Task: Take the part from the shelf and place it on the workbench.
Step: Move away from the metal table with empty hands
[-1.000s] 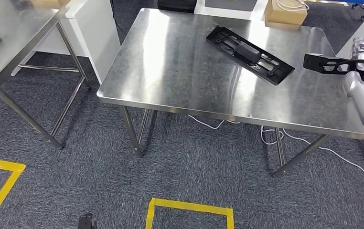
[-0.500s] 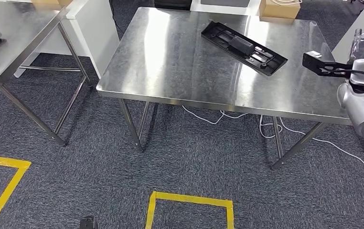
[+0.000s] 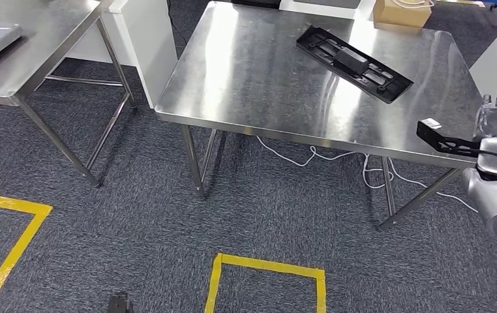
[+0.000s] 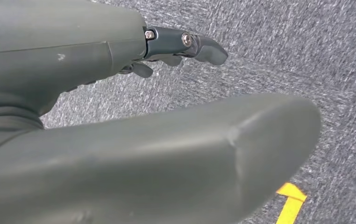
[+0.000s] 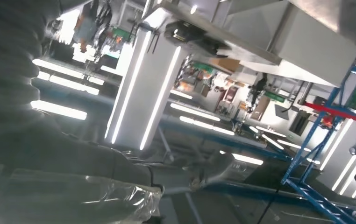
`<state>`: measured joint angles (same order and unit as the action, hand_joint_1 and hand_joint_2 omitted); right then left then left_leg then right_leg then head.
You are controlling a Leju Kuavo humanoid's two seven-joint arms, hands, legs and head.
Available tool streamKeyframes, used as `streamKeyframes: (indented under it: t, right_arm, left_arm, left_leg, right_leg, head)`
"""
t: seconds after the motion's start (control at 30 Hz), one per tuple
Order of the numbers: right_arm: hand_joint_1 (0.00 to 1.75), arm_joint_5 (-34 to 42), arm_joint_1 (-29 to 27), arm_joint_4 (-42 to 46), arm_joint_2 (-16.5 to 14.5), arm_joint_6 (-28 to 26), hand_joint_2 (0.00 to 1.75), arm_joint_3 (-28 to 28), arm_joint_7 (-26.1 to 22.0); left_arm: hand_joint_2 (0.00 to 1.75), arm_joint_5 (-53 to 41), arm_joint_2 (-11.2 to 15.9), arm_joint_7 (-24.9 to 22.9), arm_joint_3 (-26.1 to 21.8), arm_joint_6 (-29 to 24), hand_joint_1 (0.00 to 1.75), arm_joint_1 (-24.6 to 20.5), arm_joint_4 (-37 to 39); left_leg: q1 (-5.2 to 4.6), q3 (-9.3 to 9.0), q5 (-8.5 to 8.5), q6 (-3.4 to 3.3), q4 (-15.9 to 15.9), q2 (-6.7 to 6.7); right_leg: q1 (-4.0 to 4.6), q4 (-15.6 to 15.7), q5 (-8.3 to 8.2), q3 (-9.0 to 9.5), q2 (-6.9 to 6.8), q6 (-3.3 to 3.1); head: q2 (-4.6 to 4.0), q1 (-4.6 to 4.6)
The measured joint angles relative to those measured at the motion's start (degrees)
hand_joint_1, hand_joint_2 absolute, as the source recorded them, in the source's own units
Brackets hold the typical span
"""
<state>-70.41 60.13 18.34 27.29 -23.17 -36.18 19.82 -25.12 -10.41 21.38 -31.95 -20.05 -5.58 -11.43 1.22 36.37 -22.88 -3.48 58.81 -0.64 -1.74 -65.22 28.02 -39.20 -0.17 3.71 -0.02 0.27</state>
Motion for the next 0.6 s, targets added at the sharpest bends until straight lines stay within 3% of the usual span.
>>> streamKeyframes:
  t: [0.07,0.1,0.13,0.17,0.23,0.27,0.33,0.37,0.43,0.5,0.57,0.6]
  right_arm:
    - [0.00,0.52,-4.41,0.14,0.49,-2.99,1.75,1.39,0.68]
    - [0.00,0.75,-6.91,0.19,0.59,-4.42,1.75,2.14,1.07]
    - [0.00,0.93,-9.26,0.19,0.60,-5.56,1.75,2.81,1.44]
    - [0.00,1.07,-11.27,0.20,0.59,-6.52,1.75,3.46,1.71]
    - [0.00,1.60,-14.59,0.35,0.48,-8.49,1.75,4.82,2.09]
    - [0.00,2.02,-16.28,0.46,0.35,-9.45,1.75,5.62,2.20]
    - [0.00,2.71,-20.37,0.64,-0.31,-11.62,1.75,7.59,2.51]
    - [0.00,2.53,-22.81,0.92,-0.82,-12.80,1.75,8.77,2.65]
    - [0.00,0.30,-28.77,3.11,-2.25,-15.00,1.75,12.07,2.36]
    - [0.00,-4.16,-35.28,6.85,-4.18,-16.14,1.75,17.53,0.03]
    - [0.00,-7.70,-40.68,9.79,-6.58,-16.43,1.75,24.48,-2.89]
    - [0.00,-8.59,-42.82,10.84,-7.72,-16.46,1.75,27.87,-3.77]
  left_arm:
    - [0.00,-0.02,-0.05,0.04,-0.15,0.24,0.00,0.04,0.00]
    - [0.00,-0.02,-0.08,0.05,-0.22,0.31,0.00,0.08,0.00]
    - [0.00,-0.02,-0.11,0.05,-0.30,0.34,0.00,0.11,0.00]
    - [0.00,-0.02,-0.12,0.06,-0.38,0.36,0.00,0.12,0.00]
    - [0.00,-0.04,-0.13,0.05,-0.51,0.42,0.00,0.07,-0.01]
    - [0.00,-0.07,-0.14,0.03,-0.56,0.47,0.00,0.05,-0.02]
    - [0.00,-0.13,-0.17,-0.06,-0.59,0.63,0.00,0.09,-0.01]
    - [0.00,-0.15,-0.17,-0.10,-0.61,0.70,0.00,0.13,-0.01]
    - [0.00,-0.27,-0.11,-0.10,-0.67,0.65,0.00,0.24,0.00]
    - [0.00,-0.48,0.05,-0.08,-0.74,0.44,0.00,0.30,0.00]
    - [0.00,-0.64,0.20,-0.09,-0.79,0.33,0.00,0.33,0.00]
    - [0.00,-0.68,0.26,-0.09,-0.80,0.32,0.00,0.34,0.00]
  left_leg:
    - [-0.14,0.49,0.50,-0.29,-0.06,-0.23]
    - [-0.22,0.73,0.74,-0.30,-0.04,-0.41]
    - [-0.29,1.03,1.02,-0.23,-0.03,-0.59]
    - [-0.36,1.35,1.31,-0.09,-0.02,-0.69]
    - [-0.60,1.88,1.85,0.39,0.02,-0.74]
    - [-0.69,1.98,2.05,0.67,-0.01,-0.73]
    - [-0.73,1.98,2.39,1.27,-0.18,-0.77]
    - [-0.60,2.11,2.41,1.59,-0.10,-0.75]
    - [-0.41,3.11,0.23,2.18,2.18,-0.37]
    - [-0.27,5.35,-4.88,2.64,8.89,0.15]
    - [-0.18,7.08,-8.72,3.08,15.67,0.29]
    - [-0.10,6.66,-9.13,3.25,16.51,0.33]
  right_leg:
    - [0.24,-6.15,2.54,-1.91,0.15,-0.09]
    - [0.31,-6.53,2.65,-1.52,0.18,0.14]
    - [0.30,-4.58,2.07,-0.03,0.16,0.41]
    - [0.28,-0.75,1.15,2.39,0.13,0.59]
    - [0.65,6.75,-0.44,6.65,0.08,0.38]
    - [0.93,8.70,-0.87,7.67,0.08,0.05]
    - [1.45,9.33,-1.44,7.89,0.08,-0.71]
    - [0.96,9.40,-1.77,7.92,0.00,-1.16]
    - [0.16,9.63,-2.56,7.93,-0.30,-2.17]
    - [0.02,9.64,-3.08,7.54,-0.65,-2.98]
    - [0.18,9.47,-3.33,6.98,-0.86,-3.21]
    - [0.19,9.28,-3.43,6.65,-0.92,-3.18]
  head:
    - [0.01,0.17]
    - [0.01,0.27]
    - [0.01,0.32]
    - [0.01,0.37]
    - [0.01,0.35]
    - [0.01,0.31]
    - [0.01,0.25]
    - [0.01,0.22]
    - [0.01,0.11]
    - [0.01,0.00]
    - [0.00,-0.03]
    - [0.00,-0.03]
